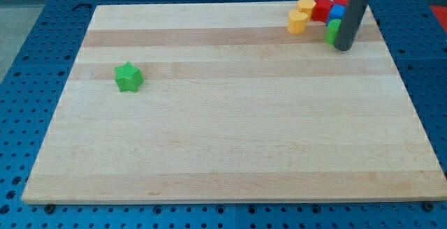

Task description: Nudge the green star right a bit

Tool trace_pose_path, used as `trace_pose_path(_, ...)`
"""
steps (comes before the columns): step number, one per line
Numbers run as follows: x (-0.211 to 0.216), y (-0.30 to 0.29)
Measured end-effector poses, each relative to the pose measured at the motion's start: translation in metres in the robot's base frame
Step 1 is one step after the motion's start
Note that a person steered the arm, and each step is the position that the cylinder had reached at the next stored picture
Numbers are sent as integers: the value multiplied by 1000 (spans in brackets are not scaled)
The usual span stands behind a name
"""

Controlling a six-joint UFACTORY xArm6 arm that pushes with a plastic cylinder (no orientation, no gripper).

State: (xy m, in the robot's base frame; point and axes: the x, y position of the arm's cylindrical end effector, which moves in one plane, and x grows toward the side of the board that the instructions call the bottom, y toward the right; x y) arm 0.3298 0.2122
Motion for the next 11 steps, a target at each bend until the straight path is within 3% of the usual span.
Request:
trace_pose_path(2, -7, 20)
trace_pose_path(3, 19, 22)
trace_pose_path(4, 50, -20)
trace_pose_path(6, 122, -220)
trace_pose_path(8, 128, -436)
trace_pose_path(9, 113, -494)
trace_pose_path(10, 75, -480)
trace_pose_path(11, 47, -418)
